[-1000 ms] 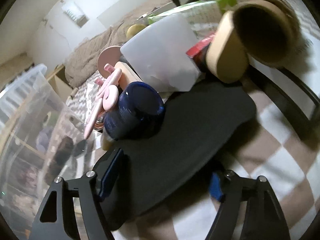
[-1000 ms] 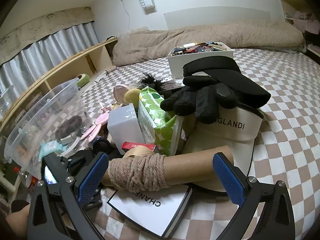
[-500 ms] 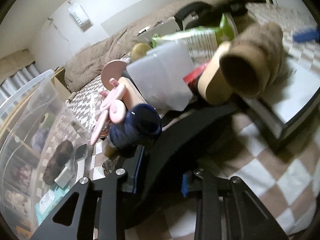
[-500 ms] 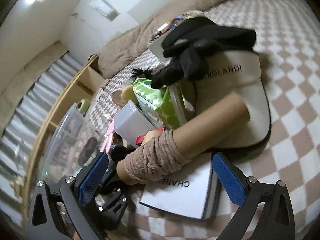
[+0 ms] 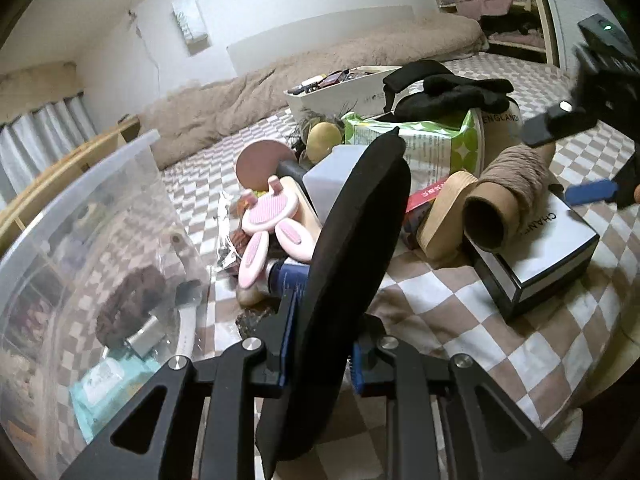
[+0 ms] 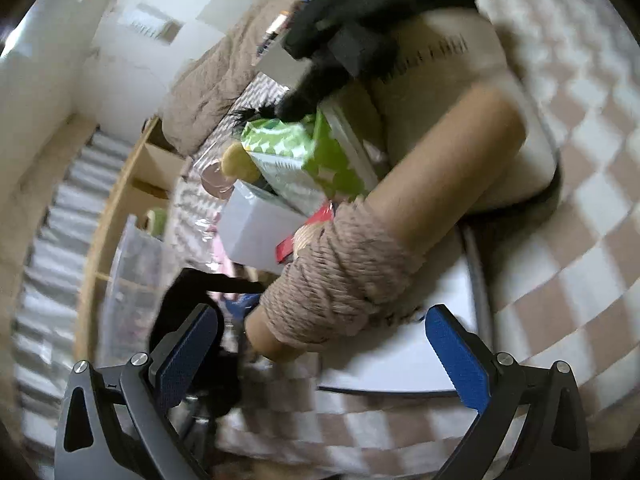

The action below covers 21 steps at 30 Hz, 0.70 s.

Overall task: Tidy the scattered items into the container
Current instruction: 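Grasp the rope-wrapped cardboard tube with the right tool while the left tool holds the black pouch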

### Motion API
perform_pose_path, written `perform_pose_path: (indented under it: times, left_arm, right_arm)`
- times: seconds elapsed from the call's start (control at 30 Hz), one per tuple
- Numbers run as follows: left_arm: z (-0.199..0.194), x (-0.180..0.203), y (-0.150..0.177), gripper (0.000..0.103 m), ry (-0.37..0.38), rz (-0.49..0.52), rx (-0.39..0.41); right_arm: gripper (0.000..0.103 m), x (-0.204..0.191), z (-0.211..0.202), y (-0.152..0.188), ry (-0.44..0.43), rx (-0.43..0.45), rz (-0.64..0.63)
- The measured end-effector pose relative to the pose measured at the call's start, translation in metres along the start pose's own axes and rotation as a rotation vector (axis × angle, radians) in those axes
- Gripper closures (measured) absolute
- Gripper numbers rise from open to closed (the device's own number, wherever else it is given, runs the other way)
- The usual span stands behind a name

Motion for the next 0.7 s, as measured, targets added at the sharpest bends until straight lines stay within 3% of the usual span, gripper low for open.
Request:
perform_pose_path:
  times: [0.1, 0.2, 0.27, 0.37, 0.5, 0.6, 0.7]
  left_arm:
    - [-0.001, -0.002, 0.001, 0.08, 0.023, -0.028, -0.012]
    - [-0.002, -0.004, -0.001, 0.08, 0.048, -0.057, -0.023]
    - [-0.001, -0.007, -0.002, 0.08, 0.068, -0.084, -0.038]
    - [0.0, -0.012, -0.002, 0.08, 0.092, -0.118, -0.06]
    - [0.0, -0.017, -0.005, 0.08, 0.116, -0.145, -0.078]
    - [0.001, -0.018, -0.005, 0.08, 0.118, -0.145, -0.078]
    - [0.001, -0.017, -0.005, 0.08, 0.137, -0.146, -0.086]
  right_arm:
    - [0.0, -0.011, -0.009, -0.008, 0.119, -0.033, -0.214]
    - [0.0, -0.022, -0.014, -0.013, 0.33, -0.092, -0.523]
    - [0.0, -0.03, -0.012, -0.014, 0.389, -0.148, -0.691]
    - [0.0, -0.036, -0.001, -0.007, 0.439, -0.28, -0.914]
    - [0.0, -0.024, 0.019, 0.012, 0.633, -0.488, -1.282]
    - [0.0, -0.014, 0.03, 0.016, 0.673, -0.603, -1.383]
    - [0.0, -0.012, 0.04, 0.01, 0.65, -0.652, -1.398]
Point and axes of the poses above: each gripper's, at about its wrist camera, not at the fingertips, and z roughly the way its jaws point, x to its right, y to its underside, the point moved 7 cm from there along z, roughly the way its jaws point, and after that the axes turned 14 degrees about -y, right-handed, at the moved point
